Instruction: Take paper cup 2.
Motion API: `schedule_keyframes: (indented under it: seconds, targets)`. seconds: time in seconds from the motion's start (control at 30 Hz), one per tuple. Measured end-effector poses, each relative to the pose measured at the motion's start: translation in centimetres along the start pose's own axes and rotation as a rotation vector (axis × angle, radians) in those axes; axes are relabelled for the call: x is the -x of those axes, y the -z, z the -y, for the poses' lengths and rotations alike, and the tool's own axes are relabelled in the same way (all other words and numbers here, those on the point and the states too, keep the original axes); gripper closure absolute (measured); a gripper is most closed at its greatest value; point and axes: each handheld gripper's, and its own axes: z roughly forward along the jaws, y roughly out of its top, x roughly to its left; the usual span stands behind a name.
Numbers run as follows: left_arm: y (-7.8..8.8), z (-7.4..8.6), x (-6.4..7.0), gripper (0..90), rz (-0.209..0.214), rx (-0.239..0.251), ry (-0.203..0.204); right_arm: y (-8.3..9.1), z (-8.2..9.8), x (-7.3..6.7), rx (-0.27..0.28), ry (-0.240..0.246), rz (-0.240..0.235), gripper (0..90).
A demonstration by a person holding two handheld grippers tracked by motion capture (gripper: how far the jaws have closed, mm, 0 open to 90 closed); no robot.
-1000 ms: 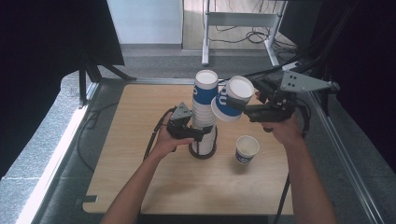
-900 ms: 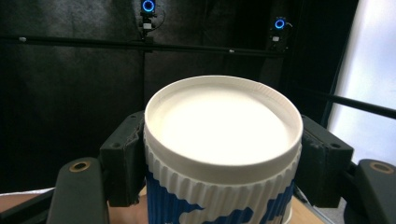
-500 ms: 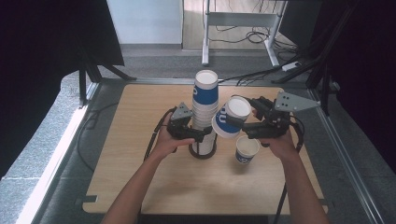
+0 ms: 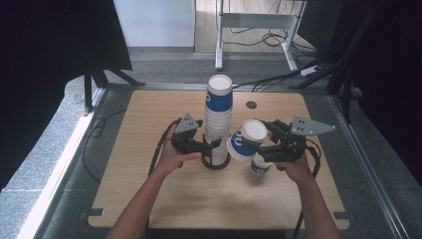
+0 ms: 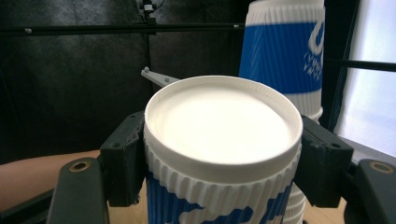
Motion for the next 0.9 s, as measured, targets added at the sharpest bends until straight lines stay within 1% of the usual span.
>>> schedule_keyframes:
  seconds: [0.03, 0.07, 0.13, 0.2, 0.27, 0.4, 0.43, 0.53, 0.63, 0.73, 0.8, 0.9]
  targets:
    - [0.2, 0.2, 0.0, 6.7, -0.002, 0.004, 0.001, 0.0, 0.3, -0.1, -0.002, -0.003, -0.002, 28.4]
    - [0.3, 0.3, 0.1, 7.9, 0.002, -0.003, 0.003, -0.1, 0.5, -0.1, -0.008, -0.003, -0.003, 28.4]
    - [0.7, 0.5, 0.2, 9.8, -0.006, 0.011, 0.001, -0.2, 1.1, -0.3, -0.026, 0.000, -0.004, 28.4]
    - [1.2, 0.7, 0.3, 12.3, -0.003, 0.016, 0.005, -0.4, 1.6, -0.5, -0.042, 0.005, -0.001, 28.4]
    - [1.6, 0.8, 0.4, 13.9, -0.008, 0.023, 0.006, -0.5, 2.1, -0.7, -0.052, 0.005, -0.003, 28.4]
    - [2.4, 1.2, 0.6, 14.2, -0.003, 0.028, 0.009, -0.7, 2.8, -1.1, -0.058, 0.011, -0.002, 28.4]
    - [2.8, 1.3, 0.7, 14.3, -0.004, 0.040, 0.010, -0.7, 3.0, -1.1, -0.059, 0.010, -0.002, 28.4]
    - [3.4, 1.7, 1.1, 14.4, 0.004, 0.049, 0.013, -0.7, 3.5, -1.3, -0.055, 0.005, 0.000, 28.4]
    - [3.9, 2.3, 1.5, 14.4, 0.013, 0.051, 0.005, -0.7, 4.2, -1.5, -0.056, 0.002, 0.006, 28.4]
    - [4.4, 2.9, 2.0, 14.4, 0.025, 0.055, 0.007, -0.6, 4.8, -1.6, -0.057, -0.007, 0.010, 28.4]
    - [4.6, 3.4, 2.2, 14.4, 0.028, 0.049, 0.004, -0.7, 5.2, -1.6, -0.061, -0.006, 0.013, 28.4]
    - [5.0, 4.0, 2.7, 14.5, 0.033, 0.048, 0.017, -0.8, 5.8, -1.9, -0.067, -0.007, 0.027, 28.4]
